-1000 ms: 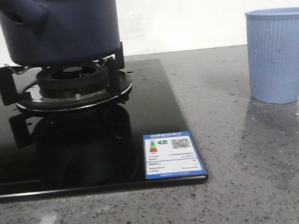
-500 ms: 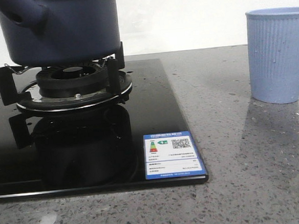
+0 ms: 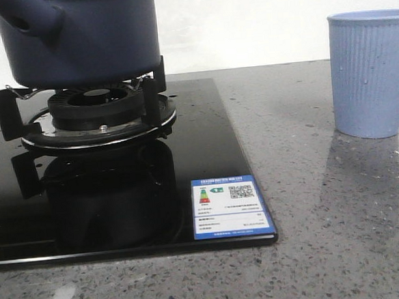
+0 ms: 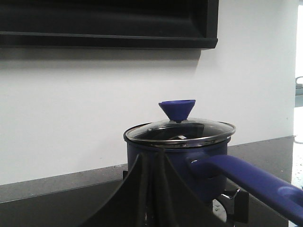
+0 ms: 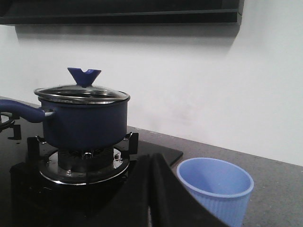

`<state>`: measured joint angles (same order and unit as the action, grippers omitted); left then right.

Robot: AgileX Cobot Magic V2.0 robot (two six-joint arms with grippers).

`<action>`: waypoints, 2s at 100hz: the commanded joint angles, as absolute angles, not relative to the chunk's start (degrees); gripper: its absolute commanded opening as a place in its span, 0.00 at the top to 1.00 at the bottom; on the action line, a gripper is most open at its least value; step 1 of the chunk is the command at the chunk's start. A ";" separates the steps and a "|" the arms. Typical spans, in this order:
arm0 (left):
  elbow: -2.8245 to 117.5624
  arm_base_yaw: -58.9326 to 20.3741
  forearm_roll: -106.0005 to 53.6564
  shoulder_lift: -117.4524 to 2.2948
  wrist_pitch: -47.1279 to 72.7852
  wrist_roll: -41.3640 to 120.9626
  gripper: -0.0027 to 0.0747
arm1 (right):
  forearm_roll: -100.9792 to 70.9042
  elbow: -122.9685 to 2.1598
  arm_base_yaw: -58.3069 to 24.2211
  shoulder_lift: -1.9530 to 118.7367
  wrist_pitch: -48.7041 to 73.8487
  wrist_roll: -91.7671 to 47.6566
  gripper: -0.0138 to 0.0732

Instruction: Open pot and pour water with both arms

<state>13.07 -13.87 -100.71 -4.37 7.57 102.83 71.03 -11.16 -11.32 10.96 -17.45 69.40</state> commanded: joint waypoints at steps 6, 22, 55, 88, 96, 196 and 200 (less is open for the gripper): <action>14.45 -13.66 -101.48 -4.94 9.12 102.14 0.99 | 70.51 -12.59 -10.89 11.33 -18.75 69.55 0.92; 14.45 -13.52 -93.34 -4.84 6.83 100.30 0.99 | 70.51 -12.59 -10.89 11.33 -18.75 69.55 0.92; 11.34 -13.52 -7.96 -4.73 8.42 18.94 0.99 | 70.51 -12.59 -10.89 11.33 -18.75 69.55 0.92; -0.13 -10.75 -4.91 1.11 8.55 15.27 0.99 | 70.51 -12.59 -10.89 11.33 -18.75 69.55 0.92; -0.47 -8.59 -4.70 1.53 11.85 15.27 0.99 | 70.51 -12.59 -10.89 11.33 -18.75 69.55 0.92; -0.62 -1.11 -4.19 1.51 16.71 15.27 0.99 | 70.51 -12.55 -10.89 11.33 -18.75 69.55 0.92; -0.62 -1.11 -4.19 1.51 16.71 15.27 0.99 | 70.51 -12.42 -10.89 11.33 -18.75 69.55 0.92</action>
<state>0.10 -1.24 -4.19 0.16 19.03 15.94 71.12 -11.16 -11.32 10.95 -17.54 69.40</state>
